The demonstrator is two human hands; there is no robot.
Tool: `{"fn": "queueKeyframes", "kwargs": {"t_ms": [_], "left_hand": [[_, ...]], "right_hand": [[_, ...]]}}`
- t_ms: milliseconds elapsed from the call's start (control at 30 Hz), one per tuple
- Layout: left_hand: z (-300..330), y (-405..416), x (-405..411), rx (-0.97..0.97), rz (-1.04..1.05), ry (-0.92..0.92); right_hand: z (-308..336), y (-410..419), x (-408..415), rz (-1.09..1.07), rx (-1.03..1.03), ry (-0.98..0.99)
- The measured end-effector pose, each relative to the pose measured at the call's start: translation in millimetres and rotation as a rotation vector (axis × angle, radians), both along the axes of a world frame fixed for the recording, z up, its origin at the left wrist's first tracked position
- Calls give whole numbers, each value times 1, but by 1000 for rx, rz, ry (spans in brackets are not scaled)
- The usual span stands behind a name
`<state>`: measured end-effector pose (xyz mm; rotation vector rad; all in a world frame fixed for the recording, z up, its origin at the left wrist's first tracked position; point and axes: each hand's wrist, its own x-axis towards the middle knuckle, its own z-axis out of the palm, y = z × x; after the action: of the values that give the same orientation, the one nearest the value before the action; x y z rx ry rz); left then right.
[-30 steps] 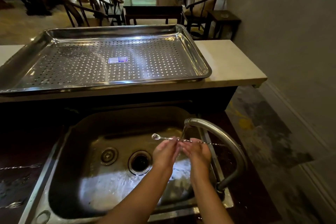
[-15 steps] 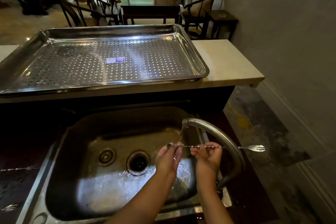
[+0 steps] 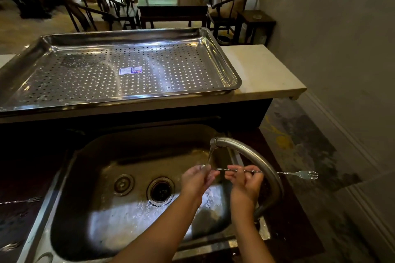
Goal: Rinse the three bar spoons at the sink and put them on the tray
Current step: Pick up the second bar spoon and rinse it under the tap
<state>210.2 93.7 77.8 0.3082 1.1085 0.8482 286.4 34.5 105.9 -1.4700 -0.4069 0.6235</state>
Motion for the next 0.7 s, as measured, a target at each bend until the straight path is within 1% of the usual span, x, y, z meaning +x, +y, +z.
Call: {"fn": "queueKeyframes", "kwargs": {"t_ms": [100, 167, 267, 333, 400, 500, 567, 700], "left_hand": [[0, 2, -1, -27, 58, 24], [0, 2, -4, -44, 97, -47], [3, -2, -9, 30, 28, -165], [5, -4, -11, 99, -5, -123], [8, -4, -9, 123, 9, -58], [13, -2, -7, 117, 92, -24], [14, -1, -6, 123, 123, -41], [19, -5, -3, 157, 3, -46]], "right_hand": [[0, 0, 0, 10, 20, 13], [-2, -1, -1, -4, 29, 50], [-3, 1, 0, -86, 49, 177], [-3, 5, 4, -128, 73, 279], [-2, 9, 8, -141, 91, 368], [-5, 13, 8, -145, 86, 409], [-9, 14, 7, -162, 76, 418], [-12, 15, 8, -199, 76, 474]]}}
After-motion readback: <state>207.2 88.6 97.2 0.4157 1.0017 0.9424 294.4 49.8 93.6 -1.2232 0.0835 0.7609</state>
